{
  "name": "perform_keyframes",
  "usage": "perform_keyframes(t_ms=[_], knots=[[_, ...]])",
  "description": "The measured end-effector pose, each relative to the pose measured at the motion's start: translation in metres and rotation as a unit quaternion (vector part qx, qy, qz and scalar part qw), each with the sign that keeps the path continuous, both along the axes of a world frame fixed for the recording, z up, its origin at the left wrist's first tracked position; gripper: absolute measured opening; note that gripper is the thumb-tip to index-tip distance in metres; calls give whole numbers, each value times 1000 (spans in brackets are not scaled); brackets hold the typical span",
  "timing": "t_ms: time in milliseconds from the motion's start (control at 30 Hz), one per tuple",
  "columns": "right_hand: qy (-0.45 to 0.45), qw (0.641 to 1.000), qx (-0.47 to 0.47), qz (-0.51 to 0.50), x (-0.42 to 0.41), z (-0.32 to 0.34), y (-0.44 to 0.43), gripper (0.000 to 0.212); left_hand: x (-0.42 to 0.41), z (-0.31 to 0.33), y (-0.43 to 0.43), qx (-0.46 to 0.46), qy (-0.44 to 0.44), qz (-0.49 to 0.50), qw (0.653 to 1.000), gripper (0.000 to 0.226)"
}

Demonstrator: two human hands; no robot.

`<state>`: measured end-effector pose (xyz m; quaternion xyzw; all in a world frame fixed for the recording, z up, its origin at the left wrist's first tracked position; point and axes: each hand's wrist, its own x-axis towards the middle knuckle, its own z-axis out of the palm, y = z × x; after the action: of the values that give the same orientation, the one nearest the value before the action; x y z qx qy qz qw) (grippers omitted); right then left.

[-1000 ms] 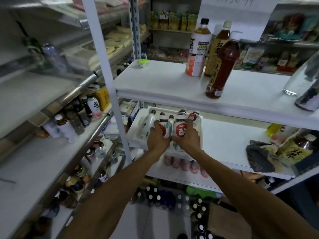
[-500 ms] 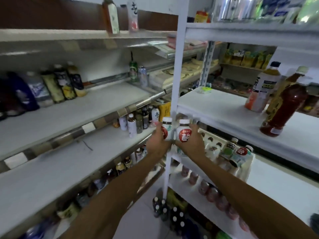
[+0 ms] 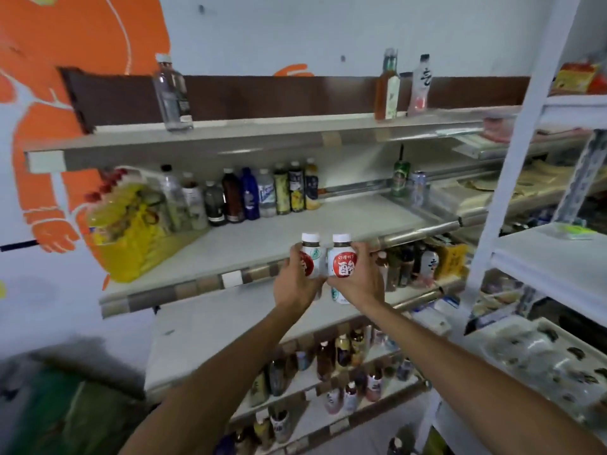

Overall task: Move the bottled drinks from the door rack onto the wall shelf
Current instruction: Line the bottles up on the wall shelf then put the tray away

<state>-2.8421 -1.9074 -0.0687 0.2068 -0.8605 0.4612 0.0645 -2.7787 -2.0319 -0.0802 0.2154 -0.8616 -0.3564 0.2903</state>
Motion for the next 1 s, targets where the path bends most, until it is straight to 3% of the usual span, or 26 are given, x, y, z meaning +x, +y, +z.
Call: perform_keyframes(t_ms=[367, 500, 667, 1000], knots=[[-23, 997, -40, 57, 18, 32, -178, 95, 49, 25, -165, -6, 43, 114, 993, 81], [-30, 996, -33, 73, 14, 29, -226, 85, 54, 22, -212, 8, 40, 146, 988, 80], [-32, 994, -44, 95, -5, 25, -270, 80, 44, 17, -255, 37, 47, 189, 980, 90], [-30, 983, -63, 171, -72, 19, -344, 79, 2, -7, -326, 54, 84, 277, 956, 75]])
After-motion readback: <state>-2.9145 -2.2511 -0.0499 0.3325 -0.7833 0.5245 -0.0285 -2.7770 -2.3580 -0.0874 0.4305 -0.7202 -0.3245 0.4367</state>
